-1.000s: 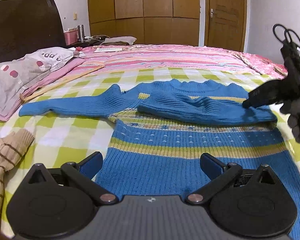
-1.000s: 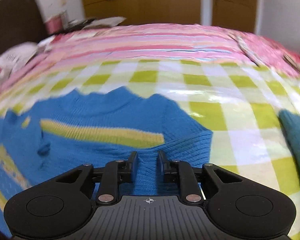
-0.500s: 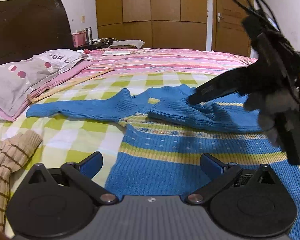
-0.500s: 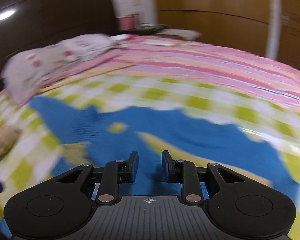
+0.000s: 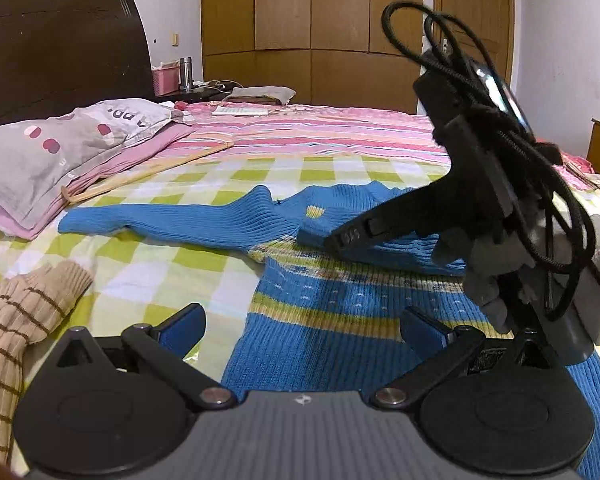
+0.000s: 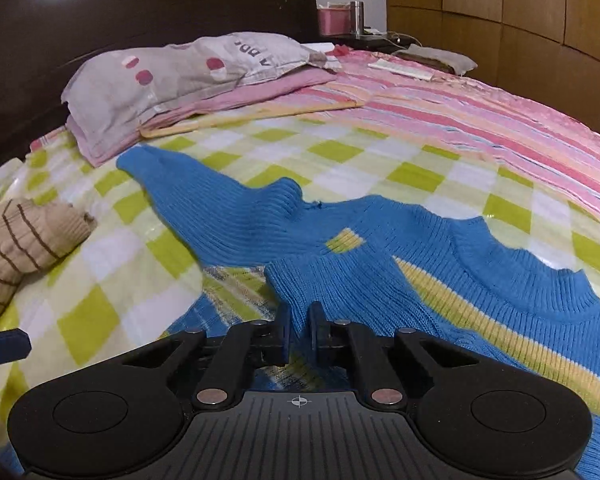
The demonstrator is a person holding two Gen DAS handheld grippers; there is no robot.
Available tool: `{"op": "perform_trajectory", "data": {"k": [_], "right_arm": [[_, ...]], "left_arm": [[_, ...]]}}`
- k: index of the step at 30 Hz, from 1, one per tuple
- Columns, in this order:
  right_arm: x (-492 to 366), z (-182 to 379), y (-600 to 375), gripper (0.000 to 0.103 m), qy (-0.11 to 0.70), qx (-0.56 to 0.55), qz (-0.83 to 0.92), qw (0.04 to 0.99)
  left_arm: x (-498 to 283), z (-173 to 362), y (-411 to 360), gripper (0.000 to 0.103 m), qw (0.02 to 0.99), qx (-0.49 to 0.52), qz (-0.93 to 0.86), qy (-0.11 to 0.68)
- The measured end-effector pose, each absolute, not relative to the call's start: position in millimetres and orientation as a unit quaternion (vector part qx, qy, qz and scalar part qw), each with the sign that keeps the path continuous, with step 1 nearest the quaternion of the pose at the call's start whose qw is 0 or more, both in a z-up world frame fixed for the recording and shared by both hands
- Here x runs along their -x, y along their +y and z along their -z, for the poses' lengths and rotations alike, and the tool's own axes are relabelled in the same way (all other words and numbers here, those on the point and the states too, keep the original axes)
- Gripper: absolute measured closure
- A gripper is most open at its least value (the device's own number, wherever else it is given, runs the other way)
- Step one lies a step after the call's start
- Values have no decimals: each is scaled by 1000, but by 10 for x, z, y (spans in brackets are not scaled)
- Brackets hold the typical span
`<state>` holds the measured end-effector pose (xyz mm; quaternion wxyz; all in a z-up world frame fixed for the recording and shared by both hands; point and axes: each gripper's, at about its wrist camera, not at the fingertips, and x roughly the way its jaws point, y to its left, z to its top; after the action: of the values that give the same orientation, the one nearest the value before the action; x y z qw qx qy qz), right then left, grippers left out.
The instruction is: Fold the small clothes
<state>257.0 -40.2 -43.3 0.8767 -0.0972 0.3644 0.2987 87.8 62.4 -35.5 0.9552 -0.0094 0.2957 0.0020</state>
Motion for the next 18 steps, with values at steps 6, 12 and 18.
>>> {"op": "perform_trajectory", "data": {"k": [6, 12, 18], "right_arm": [[-2585, 281, -624, 86, 354, 40, -309, 882], [-2760, 216, -942, 83, 341, 20, -253, 905], [-2824, 484, -916, 82, 366, 67, -206, 905]], "left_arm": [[-884, 371, 606, 0, 954, 5, 2, 300], [-908, 385, 608, 0, 954, 5, -3, 301], [-944, 418, 629, 0, 953, -5, -19, 302]]}}
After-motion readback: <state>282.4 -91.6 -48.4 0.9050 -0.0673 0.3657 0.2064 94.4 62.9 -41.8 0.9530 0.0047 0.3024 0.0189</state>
